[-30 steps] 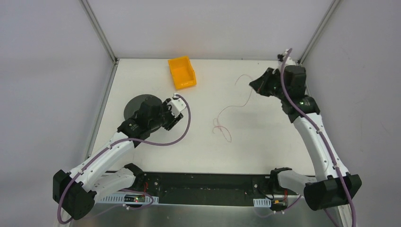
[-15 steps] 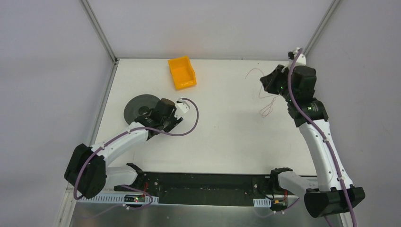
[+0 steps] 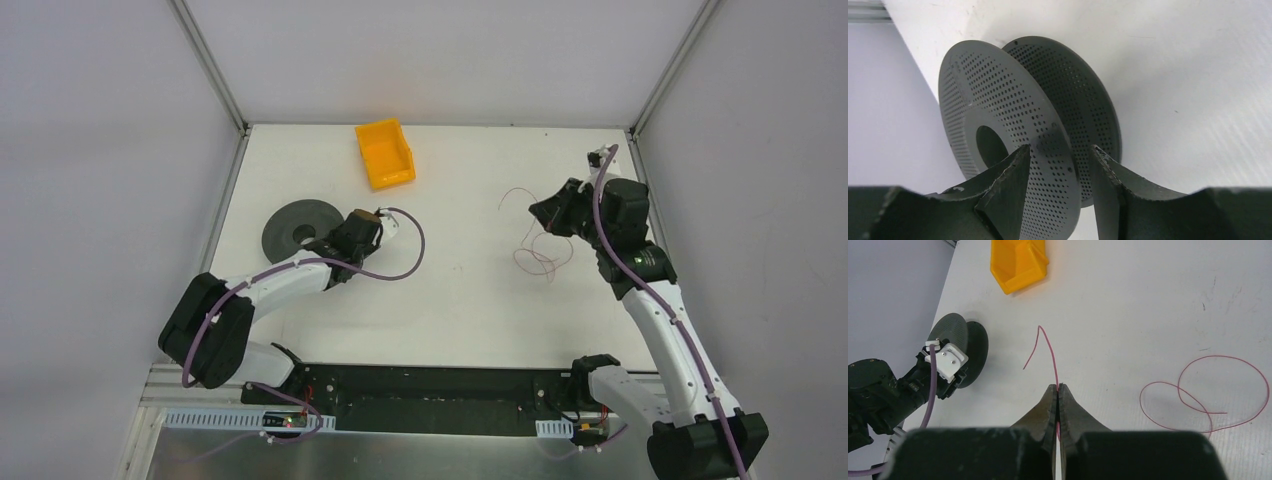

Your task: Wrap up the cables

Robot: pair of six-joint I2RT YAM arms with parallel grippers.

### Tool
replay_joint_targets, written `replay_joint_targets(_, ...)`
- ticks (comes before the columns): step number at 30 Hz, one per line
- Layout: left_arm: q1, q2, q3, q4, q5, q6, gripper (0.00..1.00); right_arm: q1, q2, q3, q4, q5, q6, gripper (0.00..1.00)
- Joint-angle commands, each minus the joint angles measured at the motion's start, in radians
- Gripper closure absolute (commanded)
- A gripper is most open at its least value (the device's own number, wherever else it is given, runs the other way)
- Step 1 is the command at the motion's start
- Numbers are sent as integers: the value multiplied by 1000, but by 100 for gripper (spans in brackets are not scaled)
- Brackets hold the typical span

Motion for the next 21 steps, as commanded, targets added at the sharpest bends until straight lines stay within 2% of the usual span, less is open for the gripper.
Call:
replay_joint_targets(1, -11, 18, -24, 94, -143, 56, 58, 4, -32, -12, 65, -33, 13, 100)
replay_joint_targets(5, -22, 1, -1, 85, -208, 54, 82, 5, -44, -21, 65, -48, 11, 100)
replay_joint_targets(7, -32, -27, 45, 9, -230, 6, 97, 5, -52, -32, 66, -57, 11, 100)
replay_joint_targets(8, -37, -46, 75, -40, -228, -30, 100, 4, -57, -39, 65, -58, 7, 100)
replay_joint_targets(11, -48, -119, 176, -210, -119, -166, 100, 5, -77, -56, 68, -69, -11, 100)
replay_joint_targets(16, -48, -198, 341, -433, 269, -259, 100, 4, -112, -59, 92, -107, -51, 100)
replay_joint_targets(21, -47, -209, 408, -498, 485, -285, 100, 5, -147, -82, 163, -252, -133, 100)
